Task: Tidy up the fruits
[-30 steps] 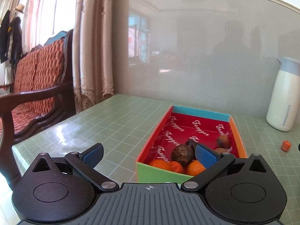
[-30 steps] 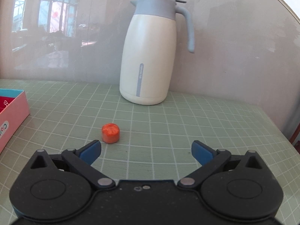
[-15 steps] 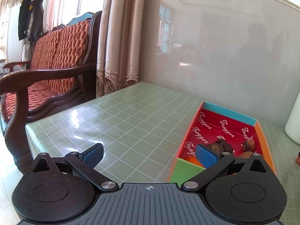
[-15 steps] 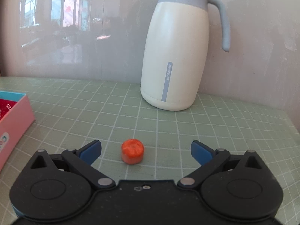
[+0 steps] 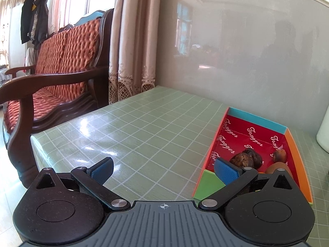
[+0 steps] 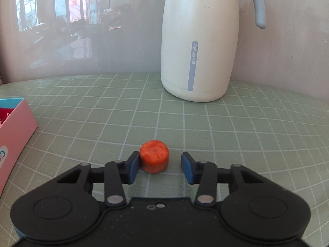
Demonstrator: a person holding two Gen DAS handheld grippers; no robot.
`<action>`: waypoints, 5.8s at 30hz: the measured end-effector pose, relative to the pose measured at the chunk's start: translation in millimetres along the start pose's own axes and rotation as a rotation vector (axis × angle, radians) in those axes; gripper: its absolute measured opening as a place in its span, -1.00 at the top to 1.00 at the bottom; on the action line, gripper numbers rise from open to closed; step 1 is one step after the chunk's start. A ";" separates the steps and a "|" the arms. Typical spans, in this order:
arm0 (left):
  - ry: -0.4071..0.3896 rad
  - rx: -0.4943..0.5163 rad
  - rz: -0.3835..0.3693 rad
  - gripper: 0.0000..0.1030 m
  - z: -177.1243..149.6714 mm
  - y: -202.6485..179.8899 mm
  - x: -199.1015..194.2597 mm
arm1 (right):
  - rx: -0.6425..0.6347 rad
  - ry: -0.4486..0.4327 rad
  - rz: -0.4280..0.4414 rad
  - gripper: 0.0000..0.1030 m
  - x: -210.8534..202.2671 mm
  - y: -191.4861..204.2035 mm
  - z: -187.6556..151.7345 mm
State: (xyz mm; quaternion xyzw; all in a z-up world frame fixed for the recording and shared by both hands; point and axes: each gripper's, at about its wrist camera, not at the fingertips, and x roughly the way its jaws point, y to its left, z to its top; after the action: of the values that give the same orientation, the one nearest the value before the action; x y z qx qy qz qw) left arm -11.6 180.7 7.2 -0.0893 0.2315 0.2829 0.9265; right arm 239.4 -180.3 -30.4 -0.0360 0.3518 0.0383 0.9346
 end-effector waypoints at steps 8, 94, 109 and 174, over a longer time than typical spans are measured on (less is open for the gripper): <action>-0.002 0.005 0.004 -1.00 -1.0 -1.0 -2.0 | -0.005 -0.027 -0.005 0.45 -6.4 2.5 0.3; 0.013 0.026 -0.055 -1.00 -4.4 -16.4 -14.8 | -0.140 -0.173 0.274 -1.00 -114.5 96.0 -0.4; 0.015 0.181 -0.223 -1.00 -27.8 -71.4 -59.0 | -0.034 -0.111 0.200 -1.00 -160.5 68.3 -84.2; -0.045 0.209 -0.228 -1.00 -48.5 -50.3 -86.7 | -0.064 -0.138 0.176 -1.00 -165.3 93.5 -126.0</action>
State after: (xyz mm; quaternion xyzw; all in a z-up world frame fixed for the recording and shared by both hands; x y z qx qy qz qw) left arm -65.1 83.0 8.0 -0.0118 0.2272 0.1520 0.9618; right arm 24.0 -106.9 -19.5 -0.0320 0.2872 0.1336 0.9480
